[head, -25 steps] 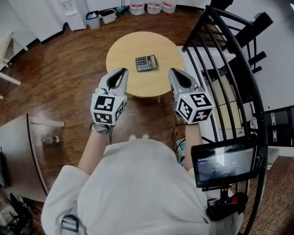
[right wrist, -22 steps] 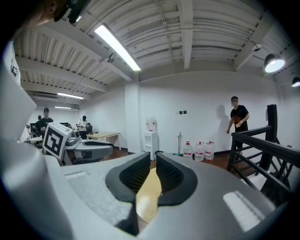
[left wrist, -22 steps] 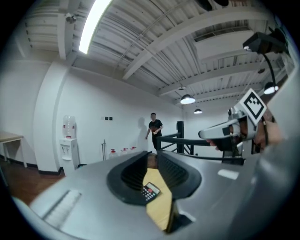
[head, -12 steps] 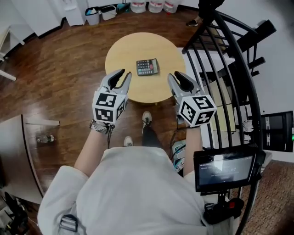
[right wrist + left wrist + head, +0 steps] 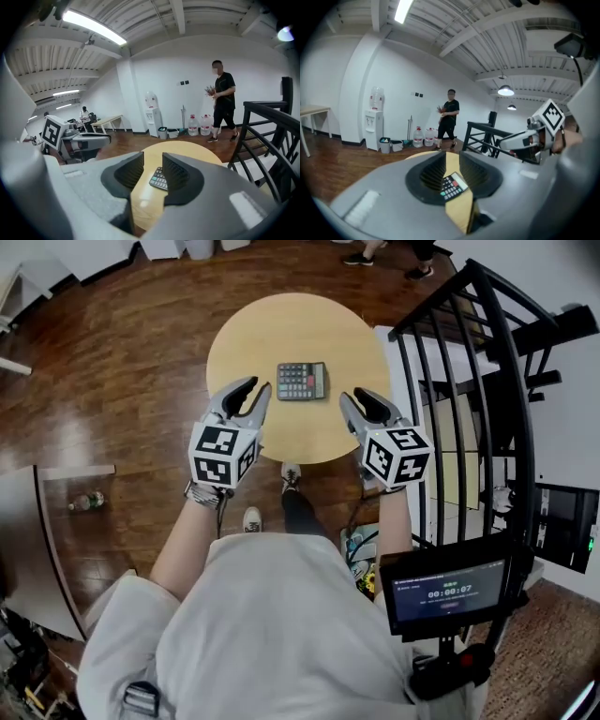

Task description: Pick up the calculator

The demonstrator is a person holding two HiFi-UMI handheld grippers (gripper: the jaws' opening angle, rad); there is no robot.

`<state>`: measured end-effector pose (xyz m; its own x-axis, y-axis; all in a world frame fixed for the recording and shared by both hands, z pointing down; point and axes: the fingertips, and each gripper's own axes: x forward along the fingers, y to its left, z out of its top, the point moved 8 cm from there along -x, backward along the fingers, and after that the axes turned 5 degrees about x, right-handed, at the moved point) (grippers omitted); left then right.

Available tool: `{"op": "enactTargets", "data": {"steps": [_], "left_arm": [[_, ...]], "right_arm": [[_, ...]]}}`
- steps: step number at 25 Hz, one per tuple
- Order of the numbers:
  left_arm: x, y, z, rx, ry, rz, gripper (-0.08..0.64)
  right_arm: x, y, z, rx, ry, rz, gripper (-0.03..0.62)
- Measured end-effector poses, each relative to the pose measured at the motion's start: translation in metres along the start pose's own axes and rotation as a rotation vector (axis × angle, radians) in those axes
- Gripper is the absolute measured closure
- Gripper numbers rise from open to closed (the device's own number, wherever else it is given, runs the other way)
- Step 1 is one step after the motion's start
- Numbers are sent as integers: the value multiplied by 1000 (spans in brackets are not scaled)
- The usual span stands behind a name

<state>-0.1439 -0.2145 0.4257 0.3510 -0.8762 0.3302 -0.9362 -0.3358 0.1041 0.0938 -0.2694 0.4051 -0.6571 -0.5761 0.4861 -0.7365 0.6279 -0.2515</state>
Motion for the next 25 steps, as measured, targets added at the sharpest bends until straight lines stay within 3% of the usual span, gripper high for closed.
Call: {"op": "enactTargets", "data": {"steps": [3, 8, 15, 22, 25], "left_arm": [[20, 5, -18, -65, 44, 17, 462], [52, 4, -51, -54, 145, 28, 445], [78, 12, -88, -158, 224, 76, 440], [96, 16, -123, -217, 310, 78, 440], [110, 13, -132, -218, 364, 80, 442]], "right_arm": [[24, -18, -7, 7, 68, 31, 479], [61, -44, -31, 44, 182, 74, 478], [109, -72, -77, 124, 325, 124, 463], [142, -107, -111, 361, 389, 179, 461], [156, -129, -123, 370, 452, 196, 448]]}}
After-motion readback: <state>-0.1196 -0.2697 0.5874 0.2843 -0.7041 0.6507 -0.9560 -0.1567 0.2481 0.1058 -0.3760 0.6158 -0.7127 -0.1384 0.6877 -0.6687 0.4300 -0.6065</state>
